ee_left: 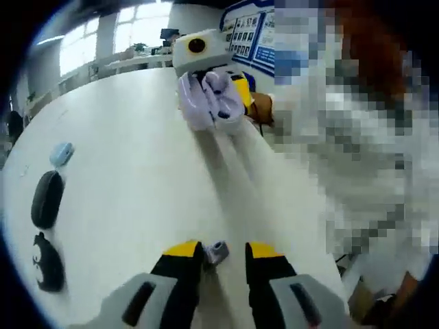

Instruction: Pick up the earbuds from the table and place the earbuds into the earbud case

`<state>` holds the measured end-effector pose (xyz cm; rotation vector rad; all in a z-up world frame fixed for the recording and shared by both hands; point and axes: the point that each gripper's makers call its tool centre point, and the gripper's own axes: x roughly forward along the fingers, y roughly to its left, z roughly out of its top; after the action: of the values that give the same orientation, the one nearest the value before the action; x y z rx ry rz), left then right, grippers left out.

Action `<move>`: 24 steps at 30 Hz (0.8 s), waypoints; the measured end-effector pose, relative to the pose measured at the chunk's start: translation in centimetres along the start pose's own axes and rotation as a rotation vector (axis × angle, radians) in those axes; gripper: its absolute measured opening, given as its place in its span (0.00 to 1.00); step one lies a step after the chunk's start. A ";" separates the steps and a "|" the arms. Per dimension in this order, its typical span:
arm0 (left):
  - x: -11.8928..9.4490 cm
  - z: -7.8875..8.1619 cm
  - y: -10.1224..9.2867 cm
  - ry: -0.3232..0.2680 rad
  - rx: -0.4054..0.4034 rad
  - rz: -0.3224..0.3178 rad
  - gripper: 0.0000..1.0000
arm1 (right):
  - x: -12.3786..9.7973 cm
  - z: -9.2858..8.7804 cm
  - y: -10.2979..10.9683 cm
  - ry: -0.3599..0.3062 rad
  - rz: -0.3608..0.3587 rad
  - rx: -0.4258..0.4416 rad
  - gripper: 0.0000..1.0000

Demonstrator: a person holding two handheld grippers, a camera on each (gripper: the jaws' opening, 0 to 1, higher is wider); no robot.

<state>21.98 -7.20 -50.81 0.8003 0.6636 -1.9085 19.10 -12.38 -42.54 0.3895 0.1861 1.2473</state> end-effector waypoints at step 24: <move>-1.9 -0.8 -1.3 -0.122 -0.106 1.135 0.22 | -0.6 0.6 -0.5 -0.030 -0.029 -0.003 0.16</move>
<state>21.70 -5.07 -49.75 0.7413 0.1356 -0.8632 19.57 -13.15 -42.24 0.4010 0.1638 1.2128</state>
